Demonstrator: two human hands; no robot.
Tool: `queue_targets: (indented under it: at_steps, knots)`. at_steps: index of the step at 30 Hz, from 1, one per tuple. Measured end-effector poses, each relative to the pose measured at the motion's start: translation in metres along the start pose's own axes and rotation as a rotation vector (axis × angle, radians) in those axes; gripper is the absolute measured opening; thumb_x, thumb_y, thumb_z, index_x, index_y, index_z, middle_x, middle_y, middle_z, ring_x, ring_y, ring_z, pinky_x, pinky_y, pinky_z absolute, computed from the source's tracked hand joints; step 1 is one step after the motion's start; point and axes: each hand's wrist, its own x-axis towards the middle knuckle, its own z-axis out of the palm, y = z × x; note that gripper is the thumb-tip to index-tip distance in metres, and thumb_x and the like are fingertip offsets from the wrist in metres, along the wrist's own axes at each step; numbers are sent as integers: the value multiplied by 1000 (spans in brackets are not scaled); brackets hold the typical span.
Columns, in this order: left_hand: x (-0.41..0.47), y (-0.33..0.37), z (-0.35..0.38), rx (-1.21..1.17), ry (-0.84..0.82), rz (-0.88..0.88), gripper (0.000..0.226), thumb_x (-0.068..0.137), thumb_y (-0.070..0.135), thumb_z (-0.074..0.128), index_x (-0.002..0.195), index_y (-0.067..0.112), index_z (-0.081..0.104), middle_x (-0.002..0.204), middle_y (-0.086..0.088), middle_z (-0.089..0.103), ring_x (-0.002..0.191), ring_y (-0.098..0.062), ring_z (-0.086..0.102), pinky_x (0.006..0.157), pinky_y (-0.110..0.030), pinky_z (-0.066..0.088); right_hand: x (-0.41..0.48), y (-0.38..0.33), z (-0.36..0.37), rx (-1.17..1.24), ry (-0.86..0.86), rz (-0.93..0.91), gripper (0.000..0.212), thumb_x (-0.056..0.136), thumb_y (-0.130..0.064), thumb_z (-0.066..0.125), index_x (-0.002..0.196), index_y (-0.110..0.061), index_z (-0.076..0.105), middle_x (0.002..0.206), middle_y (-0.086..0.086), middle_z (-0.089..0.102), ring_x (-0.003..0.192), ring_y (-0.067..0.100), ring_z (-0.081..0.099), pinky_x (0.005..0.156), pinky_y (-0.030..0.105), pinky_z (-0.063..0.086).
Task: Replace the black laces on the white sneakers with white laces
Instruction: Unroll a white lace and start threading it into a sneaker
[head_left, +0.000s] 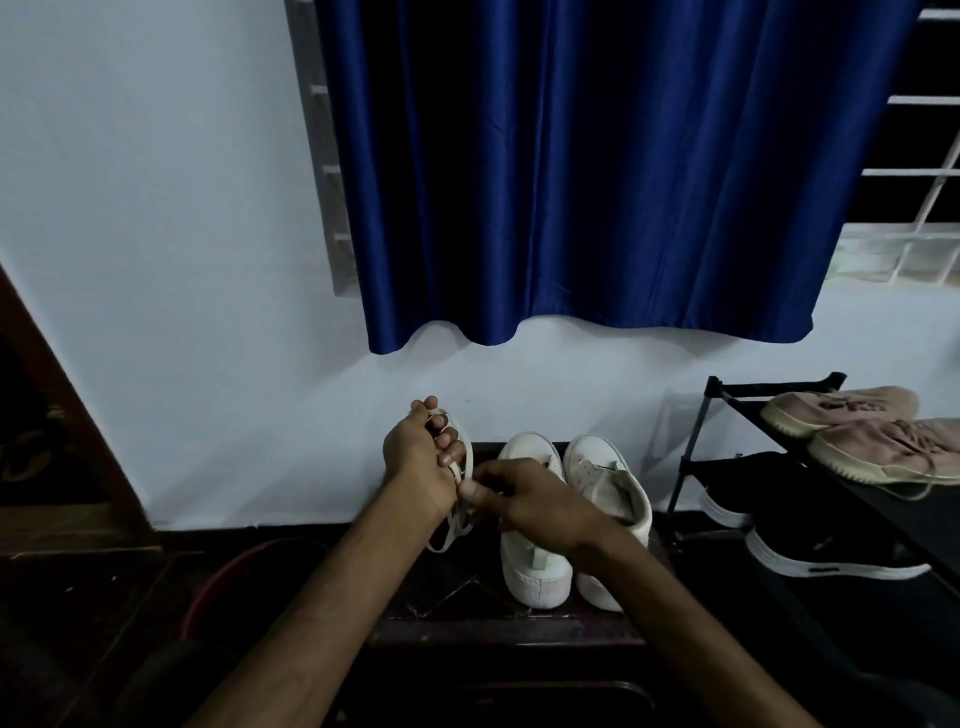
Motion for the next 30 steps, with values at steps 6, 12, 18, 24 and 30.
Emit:
queue_targets:
  at_steps: [6,12,18,24,30]
  knots:
    - [-1,3,-14,52,32,32,33,106,20,39,78,13,54,65,0,41,38,-8,38,41,-20,36,5,0,-10,108,58,89,29,103,-17,48,77,-13,59,64,0,63,53,6,56,51,14,43]
    - [-16,-7,-73,431,74,-64,19,98,10,52,86,-1,63,77,-14,57,72,-24,55,76,-44,55,36,0,-68,-226,195,44,22,98,-18,57,86,-9,73,60,1,63,40,7,47,48,25,48]
    - [-24,7,-103,1147,-94,-240,33,102,32,48,103,2,62,75,-19,70,48,-20,55,38,-24,44,68,-6,-73,-413,44,-57,16,96,-6,58,101,-9,72,78,4,73,50,3,53,51,18,46]
    - [-8,26,-62,1637,-169,649,22,100,31,52,84,25,67,70,11,71,55,3,62,56,-21,49,87,3,-74,-389,33,-187,3,90,-4,66,89,-6,64,74,5,73,50,-1,58,55,10,42]
    - [53,-8,-24,1331,-478,387,35,97,61,40,103,40,67,86,9,73,73,-9,68,75,-37,52,102,18,-69,-497,72,-287,5,86,-14,72,91,-13,73,70,-4,67,50,-6,53,58,11,38]
